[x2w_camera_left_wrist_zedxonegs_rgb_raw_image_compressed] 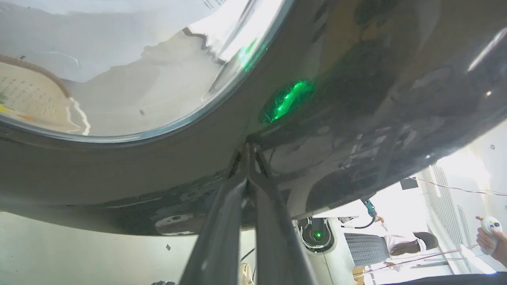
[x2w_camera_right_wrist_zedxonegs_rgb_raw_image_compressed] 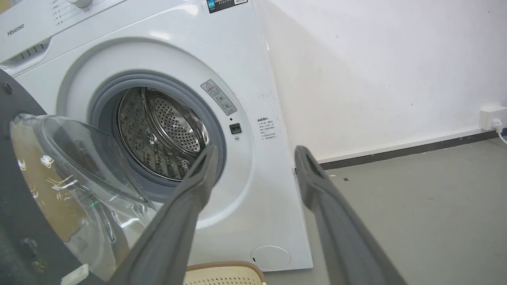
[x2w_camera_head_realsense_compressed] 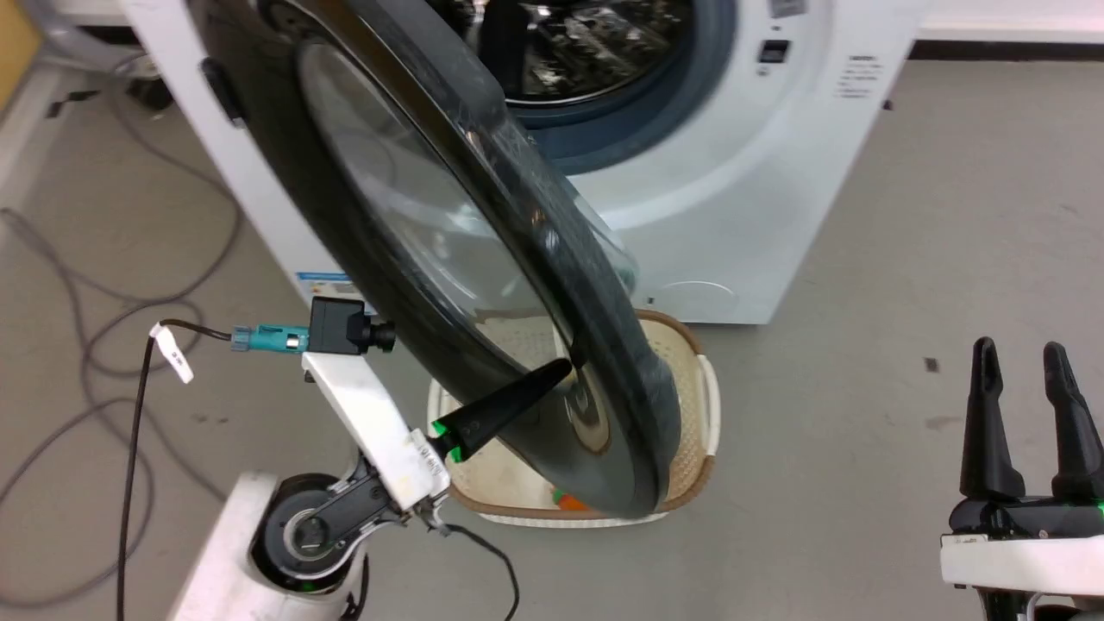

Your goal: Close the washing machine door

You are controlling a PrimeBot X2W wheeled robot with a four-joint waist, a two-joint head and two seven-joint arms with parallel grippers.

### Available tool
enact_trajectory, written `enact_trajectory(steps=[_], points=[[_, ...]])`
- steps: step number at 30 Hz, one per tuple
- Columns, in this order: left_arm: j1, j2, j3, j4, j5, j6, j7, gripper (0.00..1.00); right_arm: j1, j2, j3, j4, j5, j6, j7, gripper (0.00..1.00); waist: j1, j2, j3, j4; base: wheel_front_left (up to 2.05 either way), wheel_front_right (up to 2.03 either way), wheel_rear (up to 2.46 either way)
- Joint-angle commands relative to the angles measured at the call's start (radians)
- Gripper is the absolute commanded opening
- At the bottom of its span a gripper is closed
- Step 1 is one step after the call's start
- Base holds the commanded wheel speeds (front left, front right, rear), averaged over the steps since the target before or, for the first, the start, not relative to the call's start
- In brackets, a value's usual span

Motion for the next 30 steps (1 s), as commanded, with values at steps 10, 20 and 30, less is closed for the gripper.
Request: enact_trajectory(steps=[10,20,30], points=[[0.01,0.052,-0.091,0.019,0.172,-0.005,-0.342,0.0,0.023,0.002,-0.015,0.009,0.01,0.001,-0.004,1.0,0.0,0.0,-0.037,-0.018,0.0,0.0,0.0],[0.008,0.146,-0.136,0.2,0.713,0.094,-0.849,0.0,0.053,0.002,-0.009,0.005,-0.004,0.001,-0.004,1.0,0.0,0.0,-0.096,0.021,0.0,0.0,0.0],[0.047,0.092,-0.051,0.23,1.068,0.347,-0.908,0.69,0.071,0.002,0.011,-0.002,-0.053,0.001,-0.004,1.0,0.0,0.0,-0.114,0.02,0.0,0.0,0.0]])
